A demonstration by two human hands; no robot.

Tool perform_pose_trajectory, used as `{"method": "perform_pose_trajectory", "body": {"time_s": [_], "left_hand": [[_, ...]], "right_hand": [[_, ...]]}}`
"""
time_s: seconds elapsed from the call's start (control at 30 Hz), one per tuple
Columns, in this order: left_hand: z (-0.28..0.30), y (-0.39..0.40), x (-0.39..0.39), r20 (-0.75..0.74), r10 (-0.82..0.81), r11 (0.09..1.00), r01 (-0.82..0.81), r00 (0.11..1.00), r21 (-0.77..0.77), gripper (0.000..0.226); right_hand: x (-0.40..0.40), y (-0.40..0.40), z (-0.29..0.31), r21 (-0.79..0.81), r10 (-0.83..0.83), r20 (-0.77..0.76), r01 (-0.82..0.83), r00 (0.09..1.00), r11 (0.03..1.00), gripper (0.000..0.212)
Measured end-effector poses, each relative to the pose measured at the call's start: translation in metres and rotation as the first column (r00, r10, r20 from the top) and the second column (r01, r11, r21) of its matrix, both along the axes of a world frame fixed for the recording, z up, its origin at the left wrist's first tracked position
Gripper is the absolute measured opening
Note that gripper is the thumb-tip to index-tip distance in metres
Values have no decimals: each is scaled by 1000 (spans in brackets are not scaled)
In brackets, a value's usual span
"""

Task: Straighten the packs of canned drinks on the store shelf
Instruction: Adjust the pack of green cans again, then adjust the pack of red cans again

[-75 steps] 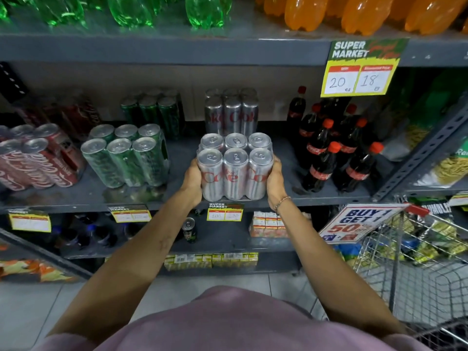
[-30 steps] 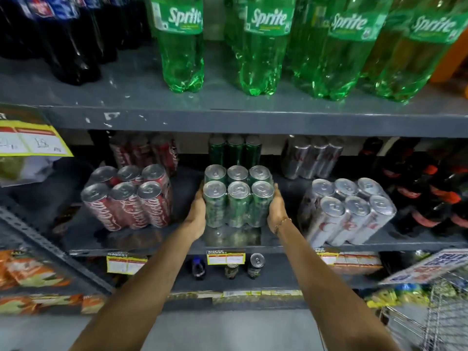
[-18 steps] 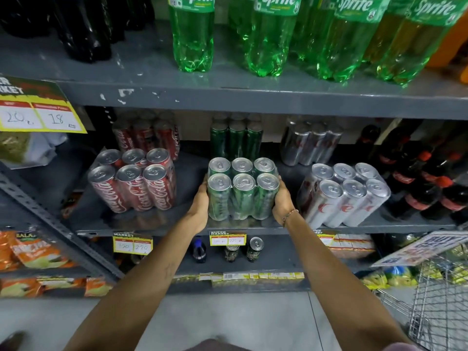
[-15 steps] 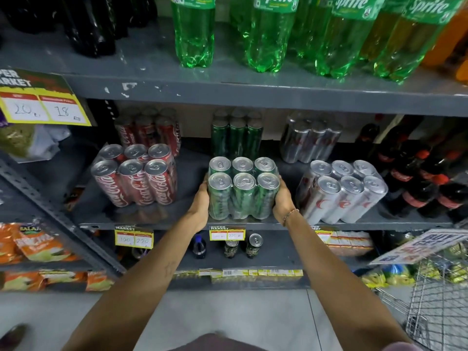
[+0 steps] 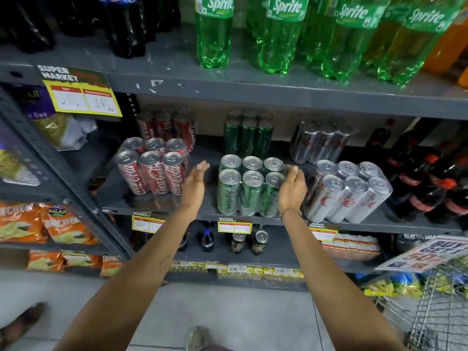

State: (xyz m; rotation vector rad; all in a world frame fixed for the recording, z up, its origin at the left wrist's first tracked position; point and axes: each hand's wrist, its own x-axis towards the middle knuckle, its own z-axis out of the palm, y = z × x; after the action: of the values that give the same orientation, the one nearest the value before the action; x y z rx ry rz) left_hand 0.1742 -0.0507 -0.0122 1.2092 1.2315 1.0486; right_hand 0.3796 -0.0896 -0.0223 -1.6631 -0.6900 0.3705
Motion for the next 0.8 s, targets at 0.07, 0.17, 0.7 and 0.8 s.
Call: {"method": "perform_pose_trajectory", "body": {"time_s": [0.07,0.17,0.7,0.8], "left_hand": [[14,3,-28,-16,71,987,-68,997,148,39],[25,24,-78,90,250,920,-265,964,290,26],[17,103,-195,-38,-66,906,44,997,-422,72],[13,107,-206,-23,-80,902,62,997,-427,74]], "right_hand": [[-22,3,18,86,29,251,-52,967,995,42],[-72,19,39,131,267,386,-339,883,932,35],[-214,125,-6,-95,434,-672,-651,600,753,54],[-222,117,0,-54,446,-695,-659,565,750,45]]}}
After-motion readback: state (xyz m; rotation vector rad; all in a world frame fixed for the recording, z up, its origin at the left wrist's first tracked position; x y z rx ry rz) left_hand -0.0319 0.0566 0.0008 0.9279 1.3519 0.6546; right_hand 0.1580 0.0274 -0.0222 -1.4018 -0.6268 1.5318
